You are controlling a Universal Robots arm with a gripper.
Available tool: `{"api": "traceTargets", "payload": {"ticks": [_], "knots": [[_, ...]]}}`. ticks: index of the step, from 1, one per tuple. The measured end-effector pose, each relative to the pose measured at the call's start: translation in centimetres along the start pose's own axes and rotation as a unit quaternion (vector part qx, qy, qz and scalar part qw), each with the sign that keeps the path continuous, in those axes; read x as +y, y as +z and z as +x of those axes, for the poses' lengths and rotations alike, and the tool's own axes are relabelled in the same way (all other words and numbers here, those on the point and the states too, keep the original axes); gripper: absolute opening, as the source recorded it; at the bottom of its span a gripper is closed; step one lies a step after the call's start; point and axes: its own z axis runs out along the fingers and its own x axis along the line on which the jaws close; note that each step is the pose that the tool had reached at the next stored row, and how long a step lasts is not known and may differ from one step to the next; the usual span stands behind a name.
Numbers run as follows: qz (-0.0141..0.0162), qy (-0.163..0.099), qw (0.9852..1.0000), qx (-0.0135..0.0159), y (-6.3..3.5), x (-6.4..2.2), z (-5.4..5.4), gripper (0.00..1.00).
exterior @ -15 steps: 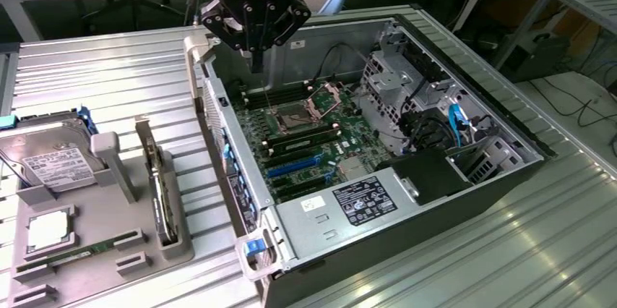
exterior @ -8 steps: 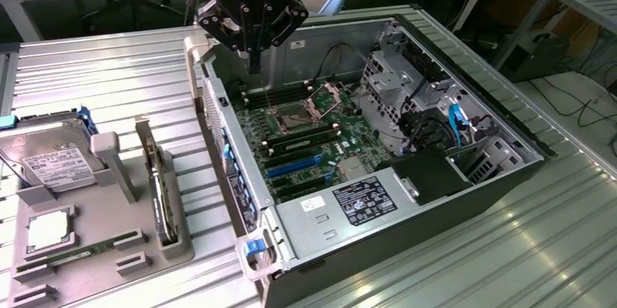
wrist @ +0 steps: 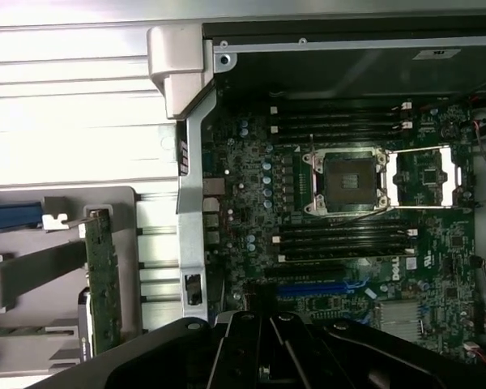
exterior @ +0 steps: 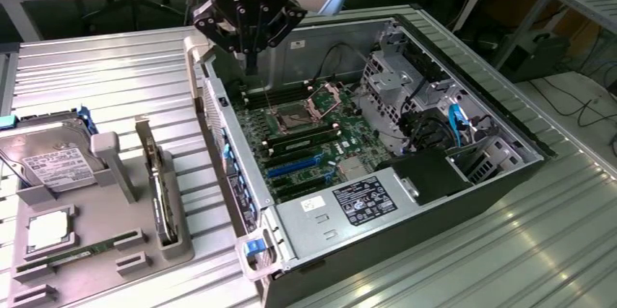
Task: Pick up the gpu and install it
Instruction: 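Reach for the gpu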
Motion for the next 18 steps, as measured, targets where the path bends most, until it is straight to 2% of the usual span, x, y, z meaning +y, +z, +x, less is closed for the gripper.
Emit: {"api": "traceTargets", "payload": {"ticks": [5,11,17,18], "knots": [[-0.0020,-0.006,1.0000,0.0003,-0.03,-0.69,0.4,0.11],[-0.0075,-0.007,0.9999,0.0006,-0.10,-1.90,0.8,0.11],[-0.0106,-0.010,0.9999,0.0008,-0.14,-2.36,1.6,0.11],[-0.0123,-0.010,0.9999,0.0009,-0.17,-2.71,1.8,0.11]]}}
